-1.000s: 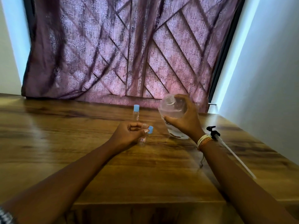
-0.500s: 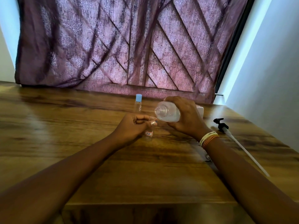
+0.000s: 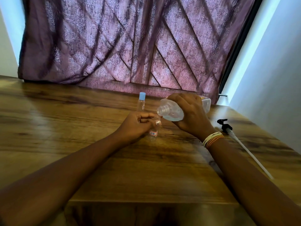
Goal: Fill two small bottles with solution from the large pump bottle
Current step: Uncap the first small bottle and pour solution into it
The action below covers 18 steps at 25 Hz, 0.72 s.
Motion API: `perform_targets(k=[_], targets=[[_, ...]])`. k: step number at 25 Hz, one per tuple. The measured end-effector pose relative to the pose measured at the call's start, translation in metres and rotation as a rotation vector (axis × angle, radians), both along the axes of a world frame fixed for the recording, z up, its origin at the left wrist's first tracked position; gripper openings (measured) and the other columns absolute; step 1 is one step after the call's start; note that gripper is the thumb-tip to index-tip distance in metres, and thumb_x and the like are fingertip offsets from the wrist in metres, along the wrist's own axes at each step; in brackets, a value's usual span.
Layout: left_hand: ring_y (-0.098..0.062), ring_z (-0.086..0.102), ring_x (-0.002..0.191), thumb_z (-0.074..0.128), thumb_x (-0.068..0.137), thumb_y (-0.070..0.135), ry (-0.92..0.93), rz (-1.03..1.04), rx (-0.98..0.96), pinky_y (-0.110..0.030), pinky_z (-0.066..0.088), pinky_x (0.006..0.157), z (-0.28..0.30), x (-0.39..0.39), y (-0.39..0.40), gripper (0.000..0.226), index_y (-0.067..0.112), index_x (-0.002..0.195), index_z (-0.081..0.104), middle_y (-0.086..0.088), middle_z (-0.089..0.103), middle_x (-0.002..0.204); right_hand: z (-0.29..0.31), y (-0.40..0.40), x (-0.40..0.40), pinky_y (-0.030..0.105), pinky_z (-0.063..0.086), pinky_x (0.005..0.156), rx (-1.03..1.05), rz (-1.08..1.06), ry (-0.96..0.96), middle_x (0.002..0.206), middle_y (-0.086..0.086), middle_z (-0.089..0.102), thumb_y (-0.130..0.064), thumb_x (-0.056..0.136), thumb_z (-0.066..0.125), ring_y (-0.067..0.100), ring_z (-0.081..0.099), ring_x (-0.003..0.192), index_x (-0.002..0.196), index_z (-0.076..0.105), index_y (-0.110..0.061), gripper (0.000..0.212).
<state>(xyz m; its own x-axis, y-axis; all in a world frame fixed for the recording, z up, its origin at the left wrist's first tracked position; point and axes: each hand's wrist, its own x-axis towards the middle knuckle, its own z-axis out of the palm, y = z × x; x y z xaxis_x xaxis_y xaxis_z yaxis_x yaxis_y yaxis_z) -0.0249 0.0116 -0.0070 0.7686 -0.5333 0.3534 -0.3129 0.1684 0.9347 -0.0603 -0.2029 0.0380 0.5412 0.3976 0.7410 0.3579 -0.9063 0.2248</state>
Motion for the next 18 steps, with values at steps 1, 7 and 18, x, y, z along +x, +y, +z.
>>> perform_targets(k=[1,7,18], targets=[[-0.02,0.073,0.091,0.069,0.084,0.007,0.004,-0.004,-0.004,-0.028,0.059,0.076,0.0003,-0.0003,0.0,0.028,0.005,0.111,0.068,-0.011,0.076,0.099,-0.0002,0.0001,0.0005,0.041,0.037,0.085,-0.007,-0.007,-0.003,0.117,-0.005,0.064,-0.04,0.079,0.071,0.022,0.06,0.108,0.12,0.059,-0.022,0.046],[-0.023,0.072,0.095,0.069,0.083,0.006,0.029,-0.007,-0.014,-0.031,0.058,0.079,-0.0012,0.0017,-0.0005,0.031,0.003,0.113,0.067,-0.015,0.074,0.103,-0.0007,0.0005,0.0008,0.044,0.039,0.086,-0.02,0.005,-0.031,0.117,-0.003,0.065,-0.041,0.079,0.072,0.023,0.06,0.108,0.12,0.059,-0.022,0.047],[-0.024,0.071,0.094,0.07,0.079,0.008,0.064,-0.014,-0.035,-0.042,0.057,0.088,-0.0003,0.0005,-0.0012,0.026,0.012,0.105,0.071,-0.015,0.075,0.101,0.001,-0.0012,0.0013,0.051,0.042,0.086,-0.045,-0.026,-0.074,0.119,-0.003,0.065,-0.037,0.081,0.071,0.024,0.06,0.111,0.12,0.061,-0.021,0.044]])
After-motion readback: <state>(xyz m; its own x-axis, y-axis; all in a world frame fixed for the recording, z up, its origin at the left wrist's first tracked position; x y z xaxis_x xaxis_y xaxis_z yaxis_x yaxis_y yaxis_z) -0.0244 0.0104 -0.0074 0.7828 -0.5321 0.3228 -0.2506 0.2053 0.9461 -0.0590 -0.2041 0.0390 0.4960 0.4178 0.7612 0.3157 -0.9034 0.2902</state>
